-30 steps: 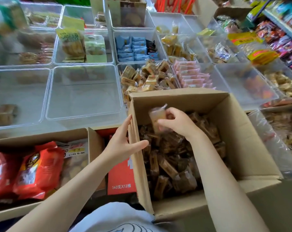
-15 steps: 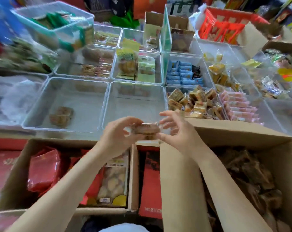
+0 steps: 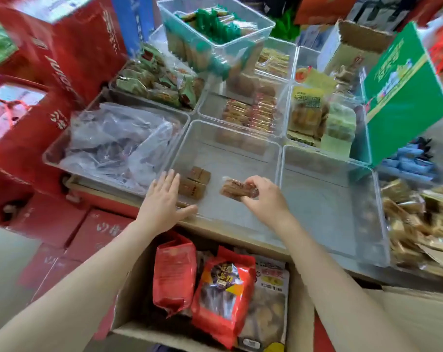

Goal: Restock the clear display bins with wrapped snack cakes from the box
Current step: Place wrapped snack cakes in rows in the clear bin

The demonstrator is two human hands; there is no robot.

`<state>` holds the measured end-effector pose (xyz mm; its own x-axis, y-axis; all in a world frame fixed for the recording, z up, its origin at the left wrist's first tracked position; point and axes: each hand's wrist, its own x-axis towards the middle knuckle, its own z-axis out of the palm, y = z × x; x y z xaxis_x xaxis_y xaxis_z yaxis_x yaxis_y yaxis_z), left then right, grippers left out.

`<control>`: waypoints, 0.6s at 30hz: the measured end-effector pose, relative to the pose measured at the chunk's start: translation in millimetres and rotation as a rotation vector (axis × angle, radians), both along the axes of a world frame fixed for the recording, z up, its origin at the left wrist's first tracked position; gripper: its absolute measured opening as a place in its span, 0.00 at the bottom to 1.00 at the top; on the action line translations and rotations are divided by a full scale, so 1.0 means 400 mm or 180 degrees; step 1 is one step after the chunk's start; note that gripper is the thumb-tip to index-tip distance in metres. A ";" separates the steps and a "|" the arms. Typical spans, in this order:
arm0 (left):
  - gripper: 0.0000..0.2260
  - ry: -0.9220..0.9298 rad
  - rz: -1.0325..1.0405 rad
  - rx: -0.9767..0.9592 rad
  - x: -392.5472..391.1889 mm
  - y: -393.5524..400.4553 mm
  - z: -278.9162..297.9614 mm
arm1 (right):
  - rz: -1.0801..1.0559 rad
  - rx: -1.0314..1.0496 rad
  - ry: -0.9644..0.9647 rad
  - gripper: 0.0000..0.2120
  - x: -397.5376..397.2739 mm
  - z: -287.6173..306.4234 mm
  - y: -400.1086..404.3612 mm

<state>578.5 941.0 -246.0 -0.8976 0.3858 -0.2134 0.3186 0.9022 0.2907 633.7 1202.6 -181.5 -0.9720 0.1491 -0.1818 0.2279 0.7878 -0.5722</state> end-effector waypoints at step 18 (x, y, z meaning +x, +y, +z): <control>0.49 0.0533 -0.0382 0.0088 -0.024 -0.039 -0.087 | -0.0154 0.0172 -0.1166 0.34 -0.258 -0.260 -0.243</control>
<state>568.9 925.3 -280.6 -0.8669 0.4956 -0.0531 0.4692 0.8473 0.2488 530.5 1105.3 -285.5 -0.8356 0.2122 -0.5068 0.4476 0.7979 -0.4038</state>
